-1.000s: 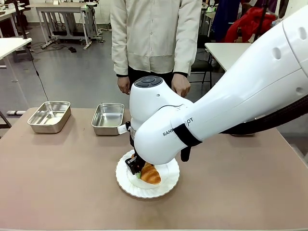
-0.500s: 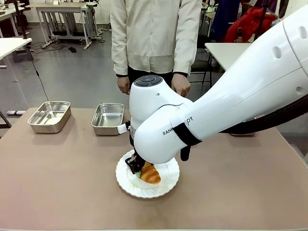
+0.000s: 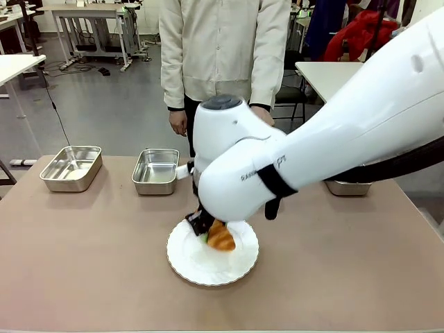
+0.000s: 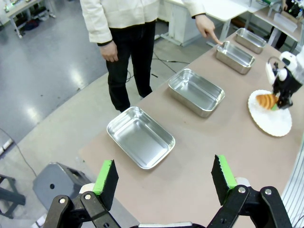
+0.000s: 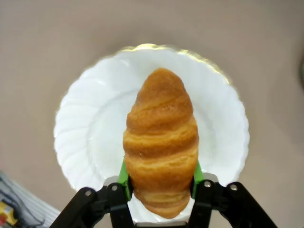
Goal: Place the bread in the container.
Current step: Place the Butter Roll into the Airtight Container indicated by the human.
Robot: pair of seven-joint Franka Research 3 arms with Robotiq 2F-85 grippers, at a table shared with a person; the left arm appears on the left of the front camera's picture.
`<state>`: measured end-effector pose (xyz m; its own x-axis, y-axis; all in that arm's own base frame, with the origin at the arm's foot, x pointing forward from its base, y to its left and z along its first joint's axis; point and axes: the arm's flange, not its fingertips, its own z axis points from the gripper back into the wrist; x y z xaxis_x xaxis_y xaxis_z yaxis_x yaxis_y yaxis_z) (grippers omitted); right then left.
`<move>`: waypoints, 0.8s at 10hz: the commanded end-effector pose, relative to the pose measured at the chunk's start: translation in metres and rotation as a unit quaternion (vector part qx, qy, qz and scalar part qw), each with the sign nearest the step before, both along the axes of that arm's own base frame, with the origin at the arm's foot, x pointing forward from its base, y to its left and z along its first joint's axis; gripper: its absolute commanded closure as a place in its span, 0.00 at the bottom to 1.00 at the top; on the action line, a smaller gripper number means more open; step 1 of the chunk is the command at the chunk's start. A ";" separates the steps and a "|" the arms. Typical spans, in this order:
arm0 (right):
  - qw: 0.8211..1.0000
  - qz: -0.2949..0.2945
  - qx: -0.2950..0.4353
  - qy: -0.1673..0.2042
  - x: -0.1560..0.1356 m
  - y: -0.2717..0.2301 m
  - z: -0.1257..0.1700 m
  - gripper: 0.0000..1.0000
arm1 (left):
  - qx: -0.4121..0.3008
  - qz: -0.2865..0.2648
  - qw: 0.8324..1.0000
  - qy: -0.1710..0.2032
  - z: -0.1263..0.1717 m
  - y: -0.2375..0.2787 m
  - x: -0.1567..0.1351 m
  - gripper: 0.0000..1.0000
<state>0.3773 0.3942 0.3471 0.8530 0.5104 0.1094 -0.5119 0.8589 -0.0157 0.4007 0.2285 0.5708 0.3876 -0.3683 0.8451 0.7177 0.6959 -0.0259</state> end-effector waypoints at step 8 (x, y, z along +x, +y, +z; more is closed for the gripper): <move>0.979 -0.197 0.004 -0.042 0.173 -0.111 0.072 0.45 | -0.003 -0.006 1.000 -0.006 0.001 0.000 -0.002 0.00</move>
